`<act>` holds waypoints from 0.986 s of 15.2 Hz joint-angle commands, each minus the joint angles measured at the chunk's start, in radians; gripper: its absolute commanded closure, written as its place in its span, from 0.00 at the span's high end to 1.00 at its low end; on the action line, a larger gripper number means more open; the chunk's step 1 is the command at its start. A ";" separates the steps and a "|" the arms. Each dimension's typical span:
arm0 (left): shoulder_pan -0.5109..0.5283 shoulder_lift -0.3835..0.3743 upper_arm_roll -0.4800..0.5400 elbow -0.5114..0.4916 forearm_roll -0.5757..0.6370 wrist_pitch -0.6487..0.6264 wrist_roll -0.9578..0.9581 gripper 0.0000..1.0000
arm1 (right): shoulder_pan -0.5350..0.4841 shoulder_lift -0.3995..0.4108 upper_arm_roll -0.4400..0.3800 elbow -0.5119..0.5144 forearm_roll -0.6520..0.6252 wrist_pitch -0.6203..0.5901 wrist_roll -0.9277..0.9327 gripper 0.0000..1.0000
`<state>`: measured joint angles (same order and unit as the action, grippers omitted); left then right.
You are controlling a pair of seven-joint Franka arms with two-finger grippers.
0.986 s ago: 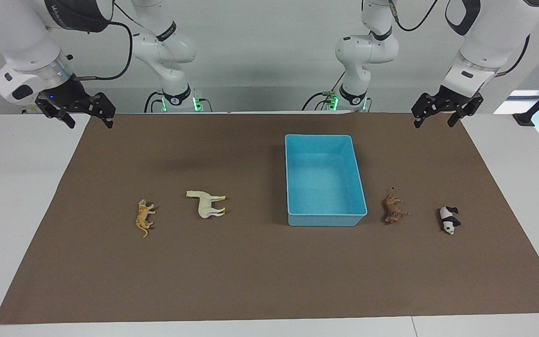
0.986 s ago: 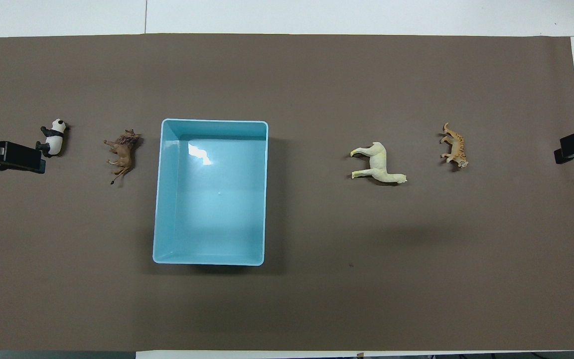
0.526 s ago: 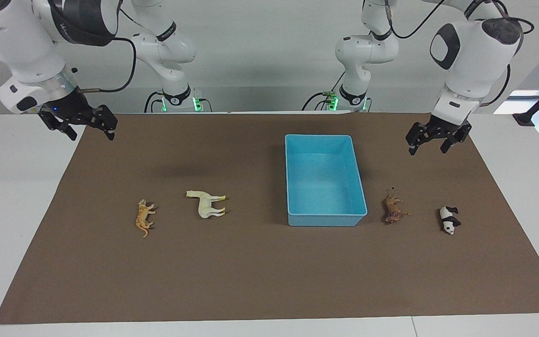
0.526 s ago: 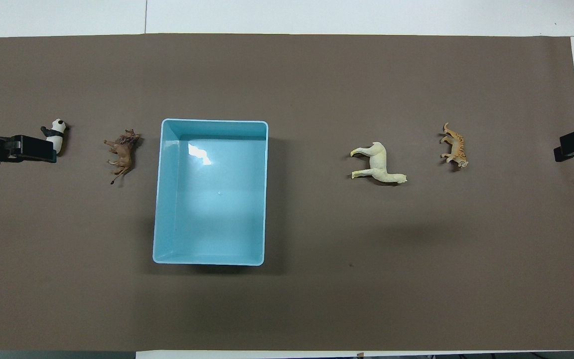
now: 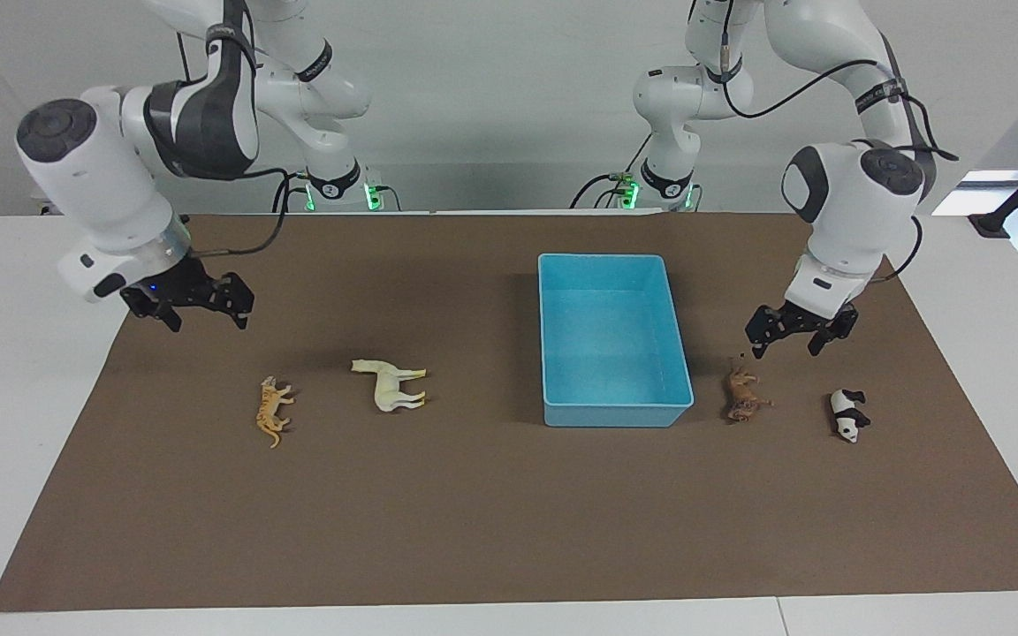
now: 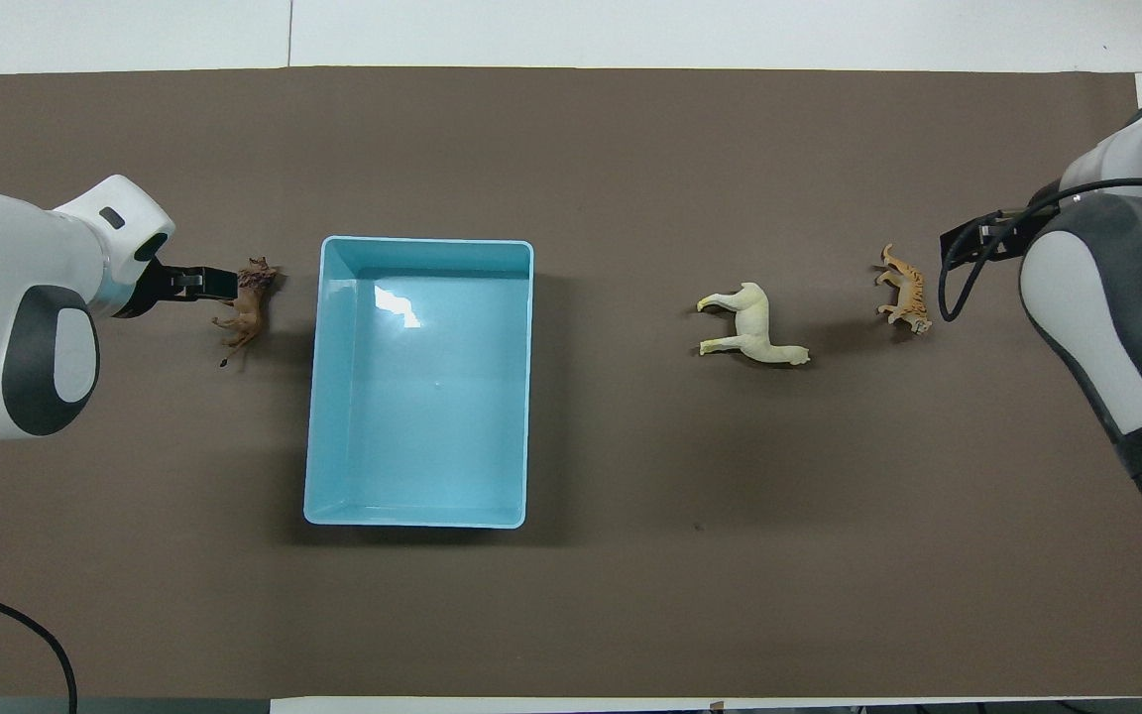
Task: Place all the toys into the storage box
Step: 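Lift the brown horse with the left gripper while the right gripper grasps the dog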
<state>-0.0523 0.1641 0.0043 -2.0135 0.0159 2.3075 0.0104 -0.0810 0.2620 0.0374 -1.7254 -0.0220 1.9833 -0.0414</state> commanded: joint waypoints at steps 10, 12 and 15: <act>-0.004 0.069 -0.003 -0.114 0.006 0.204 0.016 1.00 | 0.009 0.097 0.001 -0.161 0.001 0.268 0.032 1.00; -0.006 0.078 -0.003 -0.116 0.006 0.219 0.014 1.00 | 0.010 0.098 -0.001 -0.178 0.001 0.281 0.029 1.00; -0.008 0.095 -0.003 -0.116 0.006 0.228 0.013 1.00 | 0.010 0.100 -0.001 -0.213 -0.007 0.325 0.026 1.00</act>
<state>-0.0540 0.2479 -0.0029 -2.1252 0.0159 2.5061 0.0181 -0.0700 0.3780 0.0368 -1.8915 -0.0219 2.2637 -0.0248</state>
